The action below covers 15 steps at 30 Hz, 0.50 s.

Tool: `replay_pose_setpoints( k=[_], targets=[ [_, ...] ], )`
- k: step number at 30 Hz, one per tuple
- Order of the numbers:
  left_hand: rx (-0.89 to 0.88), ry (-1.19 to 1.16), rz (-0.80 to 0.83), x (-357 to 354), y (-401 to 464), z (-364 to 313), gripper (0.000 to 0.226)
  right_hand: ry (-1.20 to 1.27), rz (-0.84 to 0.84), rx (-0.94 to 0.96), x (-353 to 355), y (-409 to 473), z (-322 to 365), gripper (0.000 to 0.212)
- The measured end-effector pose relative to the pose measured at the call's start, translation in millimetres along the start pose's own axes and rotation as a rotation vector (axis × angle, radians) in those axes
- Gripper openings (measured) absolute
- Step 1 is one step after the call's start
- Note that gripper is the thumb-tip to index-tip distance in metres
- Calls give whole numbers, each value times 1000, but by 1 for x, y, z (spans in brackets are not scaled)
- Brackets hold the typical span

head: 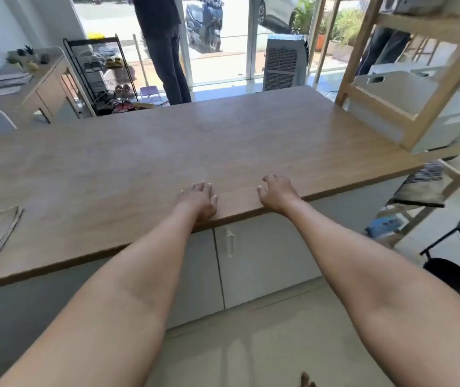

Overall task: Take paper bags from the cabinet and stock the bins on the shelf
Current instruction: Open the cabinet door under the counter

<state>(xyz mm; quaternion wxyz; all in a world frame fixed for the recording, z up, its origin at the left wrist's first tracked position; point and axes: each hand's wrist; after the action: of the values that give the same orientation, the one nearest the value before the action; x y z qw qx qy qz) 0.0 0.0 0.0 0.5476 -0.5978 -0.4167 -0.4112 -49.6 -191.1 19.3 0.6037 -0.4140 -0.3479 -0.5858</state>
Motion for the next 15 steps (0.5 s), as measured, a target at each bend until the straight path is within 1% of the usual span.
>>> replay_pose_setpoints(
  k=[3,5,6,9,11,13,15],
  targets=[
    [-49,69,-49,-7,-3,13,61,43,-249,-65,-15,-18,9,34],
    [-79,72,-68,-15,-7,16,61,120,-310,-128,-29,-34,14,18],
    [-86,57,-66,-18,-7,16,61,178,-300,-180,-37,-40,15,14],
    [-81,34,-63,-23,-9,17,60,357,-244,-302,-64,-51,15,24],
    [-80,10,-63,-24,-10,17,60,525,-152,-361,-80,-52,18,22],
    [-84,2,-67,-26,-9,18,60,681,-28,-412,-91,-48,25,33],
    [-87,-12,-73,-28,-6,19,60,789,57,-460,-98,-46,37,42]
  ],
)
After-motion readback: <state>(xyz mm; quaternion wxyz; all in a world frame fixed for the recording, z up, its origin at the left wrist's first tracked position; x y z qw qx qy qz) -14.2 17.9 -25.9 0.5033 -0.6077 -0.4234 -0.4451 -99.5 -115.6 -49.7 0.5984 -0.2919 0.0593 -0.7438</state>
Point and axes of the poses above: each hand's wrist, its own y-axis towards the middle knuckle, its own x-axis out of the back of the hand, z = x × y, and after that the axes turned 12 degrees about x, right-handed
